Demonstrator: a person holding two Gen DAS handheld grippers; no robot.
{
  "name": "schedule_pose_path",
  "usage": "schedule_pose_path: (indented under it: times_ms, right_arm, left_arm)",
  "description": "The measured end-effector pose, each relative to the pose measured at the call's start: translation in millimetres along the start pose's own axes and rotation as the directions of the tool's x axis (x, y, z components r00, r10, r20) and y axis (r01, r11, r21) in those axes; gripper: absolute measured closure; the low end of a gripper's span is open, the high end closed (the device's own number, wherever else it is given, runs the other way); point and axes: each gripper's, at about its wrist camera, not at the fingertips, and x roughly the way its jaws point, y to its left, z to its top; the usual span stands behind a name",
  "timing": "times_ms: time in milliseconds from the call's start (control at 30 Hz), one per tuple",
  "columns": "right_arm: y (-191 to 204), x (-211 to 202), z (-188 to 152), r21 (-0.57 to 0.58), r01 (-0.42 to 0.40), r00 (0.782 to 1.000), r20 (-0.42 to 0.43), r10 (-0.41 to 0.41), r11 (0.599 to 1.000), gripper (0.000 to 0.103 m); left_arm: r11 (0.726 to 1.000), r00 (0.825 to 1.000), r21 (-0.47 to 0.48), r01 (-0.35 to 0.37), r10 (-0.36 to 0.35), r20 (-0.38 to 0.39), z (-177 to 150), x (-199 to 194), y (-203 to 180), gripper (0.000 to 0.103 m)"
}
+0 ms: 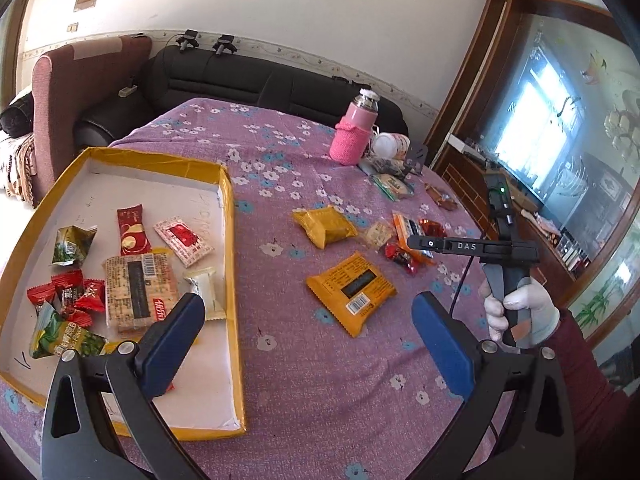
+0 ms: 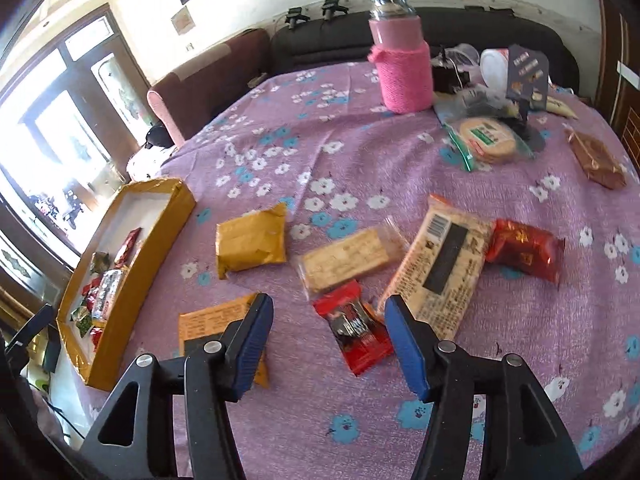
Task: Organize snacks
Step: 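Grasp the orange biscuit pack with the left gripper while the right gripper grasps a red candy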
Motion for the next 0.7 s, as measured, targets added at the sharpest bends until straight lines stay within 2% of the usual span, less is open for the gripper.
schedule_pose_path:
  times_ms: [67,267,300,367,400,500,600,700]
  right_arm:
    - [-4.4,13.0,-4.5,-0.017,0.015,1.0,-0.009,-0.015,1.0,0.042]
    - [7.9,25.9,-2.5,-0.06,0.03,0.999,0.043,-0.028,0.998,0.041]
    - [11.6,24.8,-4.1,-0.072,0.017,0.999,0.041,-0.014,0.997,0.041]
    - [19.4,23.8,-8.9,-0.094,-0.061,0.998,0.013,0.062,0.994,0.043]
    - [22.6,23.8,-11.9,-0.104,-0.061,0.998,0.004,0.062,0.993,0.046]
    - [24.5,21.3,-14.4,-0.115,0.028,0.998,0.055,-0.022,0.993,0.043]
    - [17.3,30.4,-13.8,-0.11,0.062,0.998,0.039,-0.058,0.992,0.043]
    - [15.0,38.5,-19.8,-0.129,0.099,0.995,0.009,-0.099,0.987,0.043]
  left_arm:
    - [0.999,0.999,0.044,-0.014,0.015,-0.03,-3.4,8.7,-10.8,0.0]
    - [0.993,0.995,0.12,-0.019,0.03,-0.09,-2.5,33.1,-30.0,0.0]
    - [0.991,0.995,0.129,-0.019,0.032,-0.097,-1.6,37.9,-32.6,0.0]
    - [0.989,0.993,0.15,-0.02,0.037,-0.112,0.7,48.8,-37.4,0.0]
    - [0.987,0.992,0.159,-0.019,0.038,-0.121,1.4,54.3,-39.4,0.0]
    - [0.984,0.989,0.179,-0.009,0.035,-0.144,4.6,70.5,-45.3,0.0]
    - [0.978,0.984,0.208,0.015,0.022,-0.177,7.8,89.0,-54.2,0.0]
    - [0.965,0.977,0.26,0.011,0.045,-0.208,8.1,108.9,-63.6,0.0]
